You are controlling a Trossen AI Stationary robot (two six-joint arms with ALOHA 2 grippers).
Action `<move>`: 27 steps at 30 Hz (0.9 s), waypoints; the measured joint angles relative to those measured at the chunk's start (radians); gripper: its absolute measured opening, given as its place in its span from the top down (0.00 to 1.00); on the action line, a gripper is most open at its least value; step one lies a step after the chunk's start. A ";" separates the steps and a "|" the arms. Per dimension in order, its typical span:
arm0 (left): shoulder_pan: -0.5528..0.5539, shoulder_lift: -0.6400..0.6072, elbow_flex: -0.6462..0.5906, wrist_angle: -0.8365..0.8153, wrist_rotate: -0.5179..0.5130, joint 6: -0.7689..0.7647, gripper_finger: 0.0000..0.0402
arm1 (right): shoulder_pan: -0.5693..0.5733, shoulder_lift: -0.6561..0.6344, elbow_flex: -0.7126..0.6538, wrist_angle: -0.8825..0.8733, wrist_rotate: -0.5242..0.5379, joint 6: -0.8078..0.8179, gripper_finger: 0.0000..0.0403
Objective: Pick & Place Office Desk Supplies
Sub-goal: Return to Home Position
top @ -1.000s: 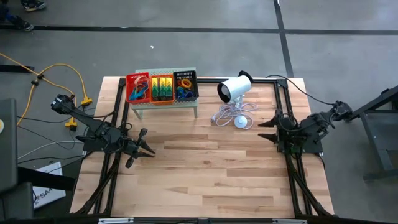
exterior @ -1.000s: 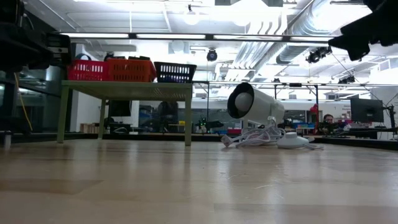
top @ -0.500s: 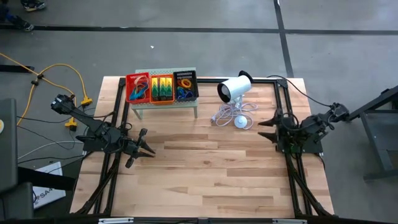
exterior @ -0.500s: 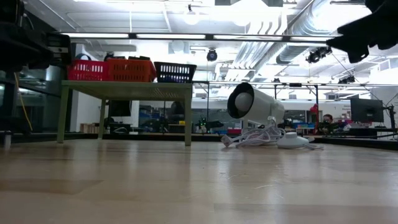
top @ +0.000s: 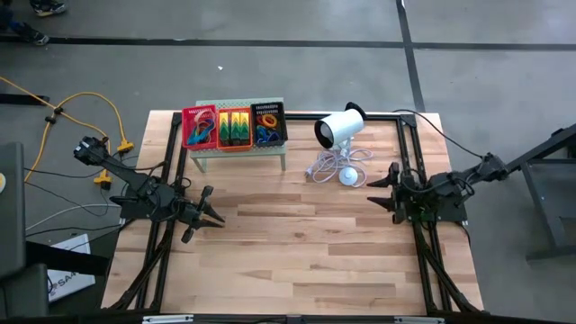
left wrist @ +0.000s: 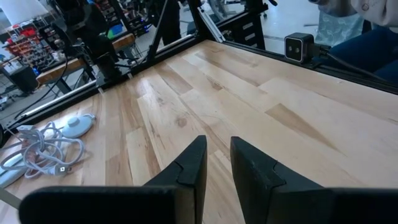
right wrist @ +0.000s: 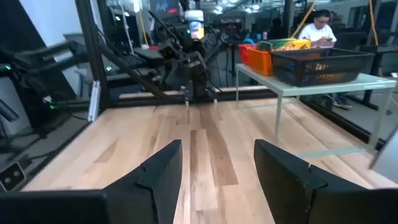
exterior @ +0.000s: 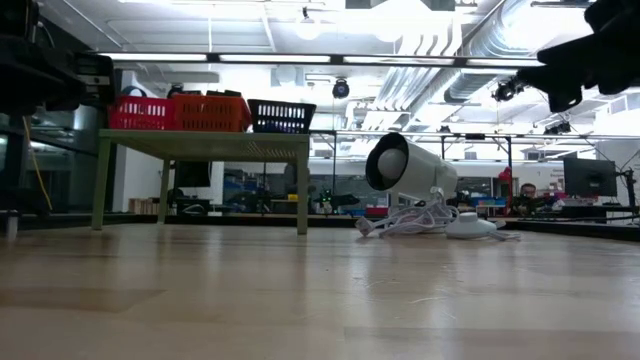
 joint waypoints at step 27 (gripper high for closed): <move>0.000 0.000 0.000 0.000 0.000 0.000 0.84 | -0.354 0.114 -0.076 0.104 -0.308 0.094 0.53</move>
